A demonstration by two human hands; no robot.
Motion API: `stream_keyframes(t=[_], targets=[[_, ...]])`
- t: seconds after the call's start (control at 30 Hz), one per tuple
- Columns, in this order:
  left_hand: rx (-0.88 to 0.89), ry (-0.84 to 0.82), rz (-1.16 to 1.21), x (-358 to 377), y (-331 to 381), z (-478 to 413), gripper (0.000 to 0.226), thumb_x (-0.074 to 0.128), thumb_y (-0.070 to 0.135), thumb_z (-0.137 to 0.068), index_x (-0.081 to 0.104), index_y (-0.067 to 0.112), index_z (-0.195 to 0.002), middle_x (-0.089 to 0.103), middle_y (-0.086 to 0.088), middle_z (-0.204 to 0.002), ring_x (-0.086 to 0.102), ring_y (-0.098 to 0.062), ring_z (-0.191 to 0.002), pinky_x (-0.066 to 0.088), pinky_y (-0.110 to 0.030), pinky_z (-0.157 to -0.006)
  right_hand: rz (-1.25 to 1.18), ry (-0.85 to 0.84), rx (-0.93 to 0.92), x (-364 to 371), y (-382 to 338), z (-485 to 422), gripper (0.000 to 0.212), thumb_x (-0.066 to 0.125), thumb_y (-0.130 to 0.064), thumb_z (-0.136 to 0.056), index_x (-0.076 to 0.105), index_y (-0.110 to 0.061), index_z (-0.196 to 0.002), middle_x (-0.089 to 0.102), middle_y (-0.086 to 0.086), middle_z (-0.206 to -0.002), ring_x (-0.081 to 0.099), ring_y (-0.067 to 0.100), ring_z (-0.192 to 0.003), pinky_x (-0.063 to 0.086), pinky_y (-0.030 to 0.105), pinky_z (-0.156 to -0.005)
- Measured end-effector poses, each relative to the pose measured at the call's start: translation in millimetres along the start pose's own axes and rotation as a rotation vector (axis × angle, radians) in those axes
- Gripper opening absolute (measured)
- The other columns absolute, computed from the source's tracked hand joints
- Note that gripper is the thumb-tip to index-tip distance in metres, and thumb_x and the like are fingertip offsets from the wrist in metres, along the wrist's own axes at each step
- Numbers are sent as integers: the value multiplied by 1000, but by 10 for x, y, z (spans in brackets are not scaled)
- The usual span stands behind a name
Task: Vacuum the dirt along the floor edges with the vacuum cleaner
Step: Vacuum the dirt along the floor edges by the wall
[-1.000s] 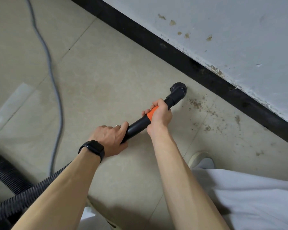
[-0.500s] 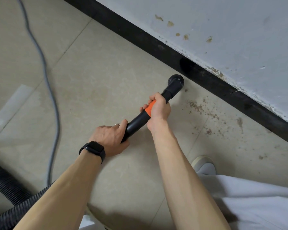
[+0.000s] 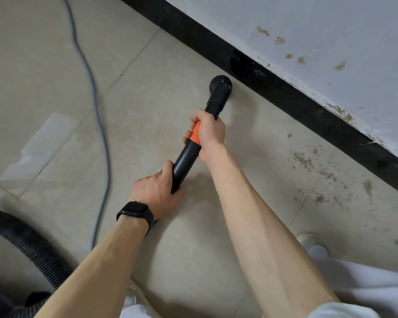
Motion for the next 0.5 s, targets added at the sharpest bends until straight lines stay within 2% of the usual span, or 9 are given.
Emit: stream_keyframes(t=[0.07, 0.17, 0.3, 0.37, 0.5], targets=[[-31, 14, 35, -5, -71, 3, 33, 51, 46, -85, 25, 27, -95, 42, 11, -63, 41, -18, -47, 26, -29, -47, 33, -36, 10, 131, 9, -26, 10, 58, -2, -79, 51, -8, -83, 50, 2, -53, 45, 19, -39, 47, 31, -46], [-93, 14, 84, -3, -173, 10, 33, 52, 45, -86, 29, 26, -101, 41, 11, -63, 51, -24, -53, 36, -31, -50, 80, -89, 26, 319, 48, -66, 9, 58, -2, -79, 52, -8, -81, 51, 2, -54, 45, 18, -39, 46, 30, -44], [-172, 30, 191, 11, -301, 56, 34, 55, 43, -84, 25, 30, -95, 46, 11, -62, 47, -18, -49, 27, -28, -45, 142, -152, 51, 548, 124, -105, 10, 60, -3, -79, 52, -9, -80, 51, 2, -55, 45, 19, -39, 46, 30, -46], [-218, 16, 276, 17, -369, 78, 35, 57, 42, -81, 26, 32, -94, 49, 10, -60, 49, -15, -49, 28, -27, -44, 165, -160, 61, 634, 157, -107, 10, 60, -3, -81, 52, -9, -81, 51, 2, -55, 45, 19, -39, 46, 30, -46], [-354, -150, 372, -162, -421, 174, 32, 59, 36, -84, 32, 26, -99, 55, 1, -68, 57, -25, -58, 46, -34, -51, 239, -111, 113, 716, 206, 110, 13, 70, -8, -88, 57, -8, -91, 57, 5, -63, 53, 21, -43, 52, 31, -51]])
Point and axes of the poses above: each hand's wrist, its own z-axis away from the middle knuckle, its own x-axis out of the palm, y = z × x, the point moved 5 cm from there along -z, towards the middle knuckle
